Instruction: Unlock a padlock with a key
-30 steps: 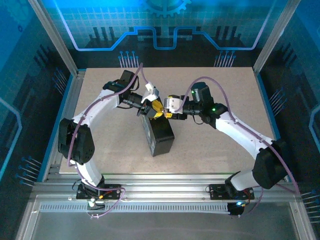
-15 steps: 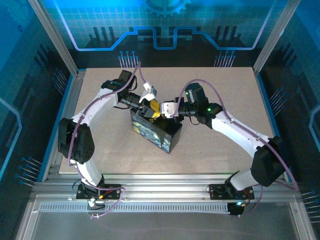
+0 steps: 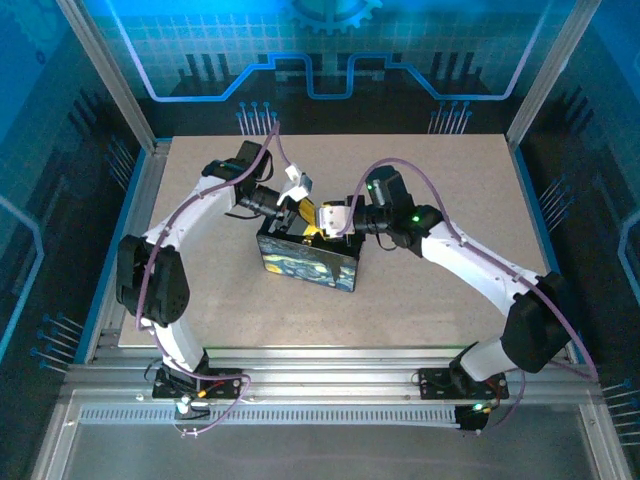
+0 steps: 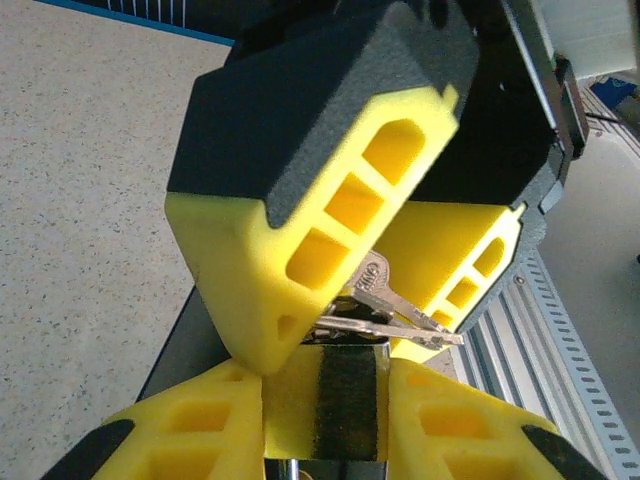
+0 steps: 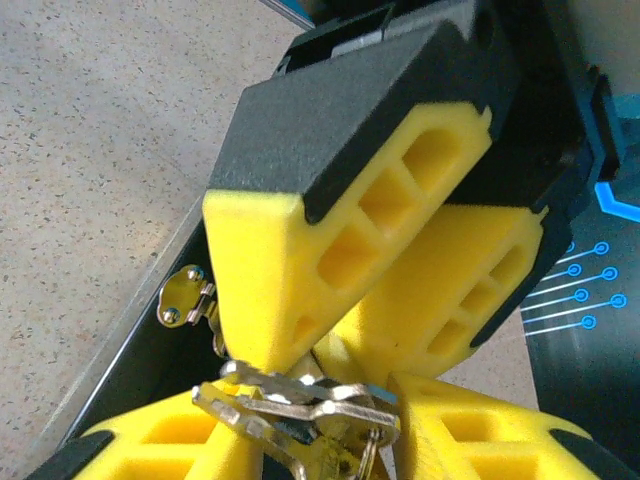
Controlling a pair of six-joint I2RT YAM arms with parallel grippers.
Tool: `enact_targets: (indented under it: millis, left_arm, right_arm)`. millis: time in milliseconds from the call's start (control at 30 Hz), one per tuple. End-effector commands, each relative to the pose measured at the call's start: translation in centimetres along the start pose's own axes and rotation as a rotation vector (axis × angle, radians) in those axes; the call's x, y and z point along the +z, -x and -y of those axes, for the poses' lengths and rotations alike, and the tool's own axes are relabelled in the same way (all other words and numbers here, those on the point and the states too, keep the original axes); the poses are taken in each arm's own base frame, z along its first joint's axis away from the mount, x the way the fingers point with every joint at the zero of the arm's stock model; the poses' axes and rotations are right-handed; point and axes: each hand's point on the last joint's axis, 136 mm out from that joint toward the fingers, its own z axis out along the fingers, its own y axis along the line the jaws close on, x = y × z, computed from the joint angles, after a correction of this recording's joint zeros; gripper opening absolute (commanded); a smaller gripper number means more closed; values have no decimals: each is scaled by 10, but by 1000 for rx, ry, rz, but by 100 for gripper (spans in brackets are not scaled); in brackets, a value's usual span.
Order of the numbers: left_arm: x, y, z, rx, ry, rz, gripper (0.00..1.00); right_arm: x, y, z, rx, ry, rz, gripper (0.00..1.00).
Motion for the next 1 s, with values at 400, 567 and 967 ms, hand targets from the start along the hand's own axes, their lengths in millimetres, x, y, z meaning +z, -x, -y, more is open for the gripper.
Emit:
enact_targets:
  millis: [400, 567, 967]
  left_arm:
    - [-2, 28, 2, 64, -64, 78, 0]
    - [-1, 26, 1, 52, -73, 79, 0]
    - [3, 26, -4, 40, -98, 74, 0]
  right_arm:
    - [20, 42, -21, -45, 128, 144, 28]
    - [23, 41, -23, -38, 139, 141, 37]
    - [32, 46, -25, -69, 170, 180, 28]
